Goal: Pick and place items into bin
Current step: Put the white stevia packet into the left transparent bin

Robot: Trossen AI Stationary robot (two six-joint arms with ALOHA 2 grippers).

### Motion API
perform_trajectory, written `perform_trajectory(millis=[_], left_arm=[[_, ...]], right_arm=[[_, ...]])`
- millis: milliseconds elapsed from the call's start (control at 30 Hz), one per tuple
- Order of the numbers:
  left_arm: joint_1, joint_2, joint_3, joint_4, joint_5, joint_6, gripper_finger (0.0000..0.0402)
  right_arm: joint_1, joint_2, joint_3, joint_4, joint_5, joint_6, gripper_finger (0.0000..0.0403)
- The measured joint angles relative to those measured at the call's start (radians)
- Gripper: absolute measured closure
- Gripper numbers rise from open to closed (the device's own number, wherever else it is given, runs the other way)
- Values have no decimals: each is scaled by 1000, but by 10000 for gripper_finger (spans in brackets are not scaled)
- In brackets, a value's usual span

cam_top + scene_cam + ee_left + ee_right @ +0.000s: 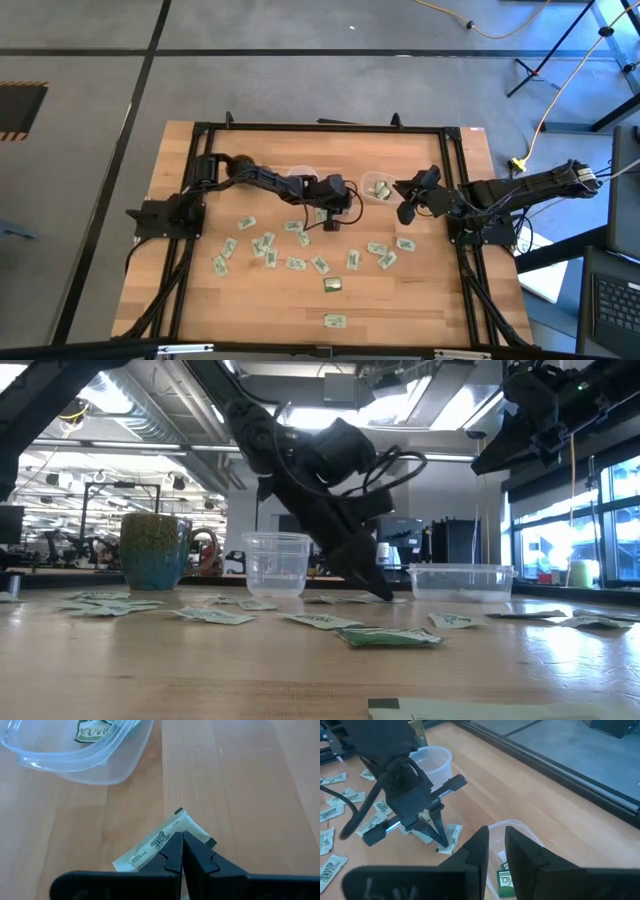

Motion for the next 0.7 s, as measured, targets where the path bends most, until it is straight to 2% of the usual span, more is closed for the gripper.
perform_trajectory(millis=[400,700], left_arm=[[-63,4,-1,-23,166,0,398],[-136,5,-1,-67,166,1,397]], right_arm=[[0,0,0,2,0,1,336],[0,0,0,2,0,24,336]])
